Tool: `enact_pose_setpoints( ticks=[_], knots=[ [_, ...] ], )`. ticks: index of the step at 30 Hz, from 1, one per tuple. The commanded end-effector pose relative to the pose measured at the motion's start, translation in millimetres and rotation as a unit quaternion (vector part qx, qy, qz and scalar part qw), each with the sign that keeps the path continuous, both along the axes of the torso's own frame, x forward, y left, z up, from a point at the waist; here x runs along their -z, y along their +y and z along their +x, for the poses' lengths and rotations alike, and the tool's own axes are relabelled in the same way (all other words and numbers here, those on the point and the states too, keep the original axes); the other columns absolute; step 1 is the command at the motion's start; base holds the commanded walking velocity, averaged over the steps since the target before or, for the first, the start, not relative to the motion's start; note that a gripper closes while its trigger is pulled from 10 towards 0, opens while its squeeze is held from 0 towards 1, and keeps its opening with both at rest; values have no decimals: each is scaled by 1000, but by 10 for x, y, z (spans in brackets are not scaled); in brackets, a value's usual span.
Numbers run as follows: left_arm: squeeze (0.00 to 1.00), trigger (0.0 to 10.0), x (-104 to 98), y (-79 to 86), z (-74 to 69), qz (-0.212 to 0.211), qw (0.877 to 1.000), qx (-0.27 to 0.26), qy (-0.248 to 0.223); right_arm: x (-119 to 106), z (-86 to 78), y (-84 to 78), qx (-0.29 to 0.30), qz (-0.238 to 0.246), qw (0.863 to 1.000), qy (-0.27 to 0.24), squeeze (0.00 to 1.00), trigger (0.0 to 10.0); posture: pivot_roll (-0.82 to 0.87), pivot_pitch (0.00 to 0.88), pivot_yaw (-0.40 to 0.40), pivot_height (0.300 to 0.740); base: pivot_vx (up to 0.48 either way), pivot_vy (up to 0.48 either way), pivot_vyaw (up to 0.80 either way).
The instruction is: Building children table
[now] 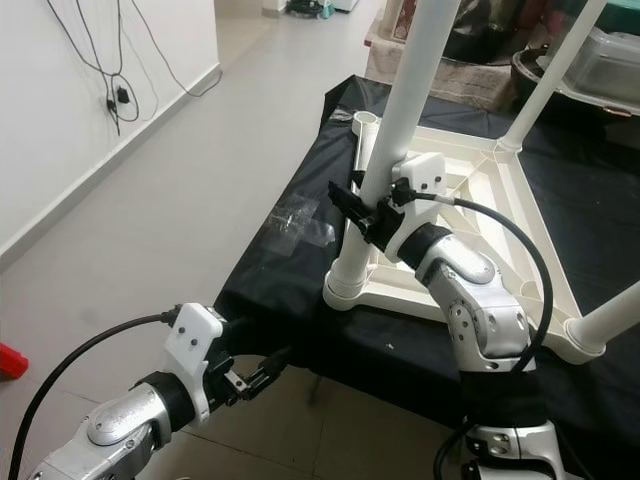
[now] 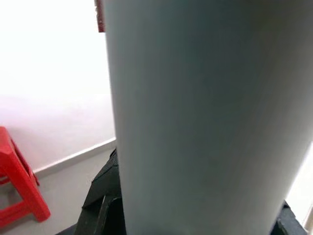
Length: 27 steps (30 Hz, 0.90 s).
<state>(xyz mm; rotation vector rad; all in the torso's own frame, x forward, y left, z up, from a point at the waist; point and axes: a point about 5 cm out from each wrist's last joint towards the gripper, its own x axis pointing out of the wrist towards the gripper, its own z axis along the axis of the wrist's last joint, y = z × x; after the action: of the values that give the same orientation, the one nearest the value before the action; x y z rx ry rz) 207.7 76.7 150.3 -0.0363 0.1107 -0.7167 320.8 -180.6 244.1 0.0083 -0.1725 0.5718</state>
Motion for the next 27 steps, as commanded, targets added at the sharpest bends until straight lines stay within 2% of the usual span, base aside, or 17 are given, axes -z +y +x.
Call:
enact_pose_setpoints(
  ticks=[1, 2, 5, 8, 9, 12, 14, 15, 17, 20, 22, 24, 27],
  knots=[
    [0, 10000, 0, -21, -16, 3, 1000, 4, 2, 59, 32, -96, 32, 5, 999, 16, 0, 10000, 108, 137, -108, 740, 0, 0, 0],
    [0, 10000, -4, -22, -17, 3, 1000, 4, 1, 85, 60, -93, 39, 16, 999, 22, 0, 10000, 108, 137, -108, 740, 0, 0, 0],
    [0, 10000, -16, -14, -22, 3, 1000, 3, -1, 174, 145, -156, 120, 29, 992, 39, 0, 10000, 114, 143, -114, 740, 0, 0, 0],
    [0, 10000, -19, -15, -20, 3, 1000, 2, -2, 299, 153, -280, 222, 22, 973, 56, 0, 10000, 112, 146, -113, 740, 0, 0, 0],
    [0, 10000, -19, -15, -20, 3, 1000, 2, -2, 299, 153, -280, 222, 22, 973, 56, 0, 10000, 112, 146, -113, 740, 0, 0, 0],
    [0, 10000, -16, -16, -20, 3, 1000, 3, -1, 351, 114, -372, 295, 11, 954, 57, 0, 10000, 110, 147, -107, 740, 0, 0, 0],
    [0, 10000, -15, -15, -18, 3, 1000, 4, -2, 348, 80, -424, 350, 4, 935, 52, 0, 10000, 111, 148, -105, 740, 0, 0, 0],
    [0, 10000, -15, -15, -18, 3, 1000, 4, -2, 348, 80, -424, 350, 4, 935, 52, 0, 10000, 111, 148, -105, 740, 0, 0, 0],
    [0, 10000, -16, -15, -13, 4, 1000, 4, -2, 311, 35, -384, 381, 2, 924, 43, 0, 10000, 111, 147, -104, 740, 0, 0, 0],
    [0, 10000, -16, -16, -11, 4, 1000, 4, -3, 295, 19, -338, 390, 0, 920, 42, 0, 10000, 111, 147, -104, 740, 0, 0, 0],
    [0, 10000, -14, -15, -8, 4, 1000, 4, -3, 274, 3, -215, 417, 1, 907, 54, 0, 10000, 113, 144, -104, 740, 0, 0, 0],
    [0, 10000, -13, -14, 0, 5, 1000, 4, -3, 267, 13, -122, 446, 15, 892, 74, 0, 10000, 110, 144, -104, 740, 0, 0, 0],
    [0, 10000, -12, -15, 2, 5, 1000, 4, -3, 254, 36, -72, 459, 38, 884, 79, 0, 10000, 110, 144, -104, 740, 0, 0, 0]
  ],
)
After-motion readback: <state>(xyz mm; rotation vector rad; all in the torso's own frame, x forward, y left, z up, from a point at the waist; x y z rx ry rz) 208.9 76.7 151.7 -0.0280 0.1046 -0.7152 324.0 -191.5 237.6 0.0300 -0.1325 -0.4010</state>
